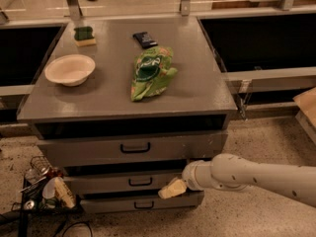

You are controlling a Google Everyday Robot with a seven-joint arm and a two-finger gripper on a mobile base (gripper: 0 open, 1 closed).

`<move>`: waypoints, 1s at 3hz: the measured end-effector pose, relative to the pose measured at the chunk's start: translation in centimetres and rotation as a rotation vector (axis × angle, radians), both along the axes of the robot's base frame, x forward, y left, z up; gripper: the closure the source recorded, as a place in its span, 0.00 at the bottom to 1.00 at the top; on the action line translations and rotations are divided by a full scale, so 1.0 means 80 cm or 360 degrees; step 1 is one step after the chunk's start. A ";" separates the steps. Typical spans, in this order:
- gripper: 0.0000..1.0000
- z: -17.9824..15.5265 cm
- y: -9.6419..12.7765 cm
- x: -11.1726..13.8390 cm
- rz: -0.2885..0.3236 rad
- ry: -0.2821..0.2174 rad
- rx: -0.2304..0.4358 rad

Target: Open middle drawer

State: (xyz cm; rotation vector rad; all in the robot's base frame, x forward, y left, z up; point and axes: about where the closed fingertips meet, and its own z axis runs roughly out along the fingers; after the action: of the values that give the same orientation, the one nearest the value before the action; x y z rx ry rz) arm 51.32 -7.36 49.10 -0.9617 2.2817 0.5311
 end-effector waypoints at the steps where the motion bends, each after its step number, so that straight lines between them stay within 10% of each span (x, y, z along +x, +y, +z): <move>1: 0.00 -0.022 0.010 0.003 0.0025 0.0060 0.0012; 3: 0.00 -0.038 0.021 0.007 -0.0002 0.0030 -0.0002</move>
Offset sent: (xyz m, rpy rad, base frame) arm 0.0023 0.0067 -0.0157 0.0065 0.0338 0.0138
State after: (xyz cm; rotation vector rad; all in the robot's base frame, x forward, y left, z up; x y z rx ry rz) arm 51.84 -5.67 46.02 -0.9592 2.2996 0.5405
